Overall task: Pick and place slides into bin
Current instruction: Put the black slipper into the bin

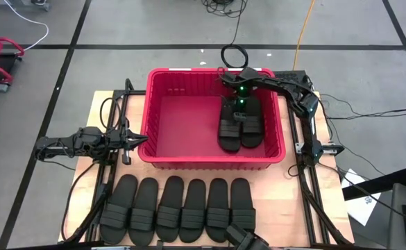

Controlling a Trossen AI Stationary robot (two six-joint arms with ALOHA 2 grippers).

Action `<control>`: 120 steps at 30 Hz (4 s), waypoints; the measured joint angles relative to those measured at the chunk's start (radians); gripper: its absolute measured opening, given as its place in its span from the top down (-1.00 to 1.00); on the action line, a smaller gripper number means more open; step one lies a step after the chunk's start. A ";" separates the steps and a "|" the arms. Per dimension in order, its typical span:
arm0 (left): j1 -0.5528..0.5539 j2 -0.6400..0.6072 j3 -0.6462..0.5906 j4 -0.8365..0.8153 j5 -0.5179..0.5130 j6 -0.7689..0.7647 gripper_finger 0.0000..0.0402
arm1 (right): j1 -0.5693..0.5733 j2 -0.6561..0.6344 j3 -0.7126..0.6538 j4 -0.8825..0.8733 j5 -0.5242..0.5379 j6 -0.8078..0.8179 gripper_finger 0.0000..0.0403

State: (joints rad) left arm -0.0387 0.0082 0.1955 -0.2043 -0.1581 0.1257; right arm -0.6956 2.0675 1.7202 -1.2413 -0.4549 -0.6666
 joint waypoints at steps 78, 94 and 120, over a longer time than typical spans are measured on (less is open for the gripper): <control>0.000 0.000 0.000 0.001 0.001 -0.002 0.85 | 0.283 -0.528 -0.324 0.372 0.013 0.278 1.00; 0.000 0.002 -0.003 0.317 -0.002 -0.246 0.85 | 0.227 -1.181 -0.744 1.305 -0.063 1.016 1.00; 0.000 0.001 -0.001 0.368 0.010 -0.319 0.85 | 0.226 -1.655 -1.154 1.466 0.036 1.051 1.00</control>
State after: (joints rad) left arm -0.0387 0.0090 0.1947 0.1636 -0.1479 -0.1928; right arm -0.4698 0.4124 0.5659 0.2242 -0.4187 0.3843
